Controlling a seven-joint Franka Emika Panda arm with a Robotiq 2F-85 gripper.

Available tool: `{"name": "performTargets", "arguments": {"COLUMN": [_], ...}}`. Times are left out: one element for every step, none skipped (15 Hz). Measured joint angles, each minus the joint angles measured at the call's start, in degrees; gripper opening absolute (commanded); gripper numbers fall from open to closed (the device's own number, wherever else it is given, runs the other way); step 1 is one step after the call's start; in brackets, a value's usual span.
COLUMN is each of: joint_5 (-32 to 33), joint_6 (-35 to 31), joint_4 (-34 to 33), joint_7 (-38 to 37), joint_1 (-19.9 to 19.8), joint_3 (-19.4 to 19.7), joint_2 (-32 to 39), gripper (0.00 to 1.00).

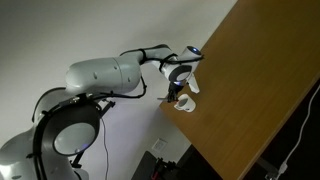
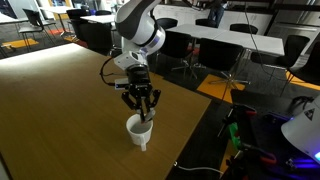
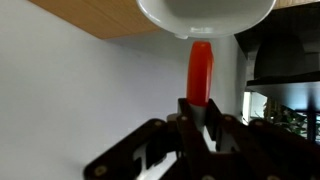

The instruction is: Put the red pen in the white mug

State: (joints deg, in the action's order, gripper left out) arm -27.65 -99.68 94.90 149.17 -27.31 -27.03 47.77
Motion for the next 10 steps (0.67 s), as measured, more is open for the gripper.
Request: {"name": "performTargets", "arguments": {"joint_5": [0.1,0.1,0.2,0.2,0.2,0.2,0.2,0.2,0.2,0.2], "joint_6": [0.0,0.0,0.0,0.0,0.0,0.0,0.0,0.0,0.0,0.0], "joint_4": [-0.5,-1.0,-1.5,-1.9,-2.3,-2.7,-3.0,-3.2,-3.4,-3.5], "joint_7": [0.0,0.0,0.0,0.0,0.0,0.0,0.0,0.0,0.0,0.0], "joint_1": [0.0,0.0,0.0,0.0,0.0,0.0,0.0,0.0,0.0,0.0], "joint_3": [0.0,0.0,0.0,0.0,0.0,0.0,0.0,0.0,0.0,0.0], "joint_2": [0.8,1.6,2.4,3.0,3.5,3.9,4.3,4.5,4.7,4.7], "gripper": [0.05,0.05,0.05,0.05,0.05,0.45,0.47,0.53,0.61,0.68]}}
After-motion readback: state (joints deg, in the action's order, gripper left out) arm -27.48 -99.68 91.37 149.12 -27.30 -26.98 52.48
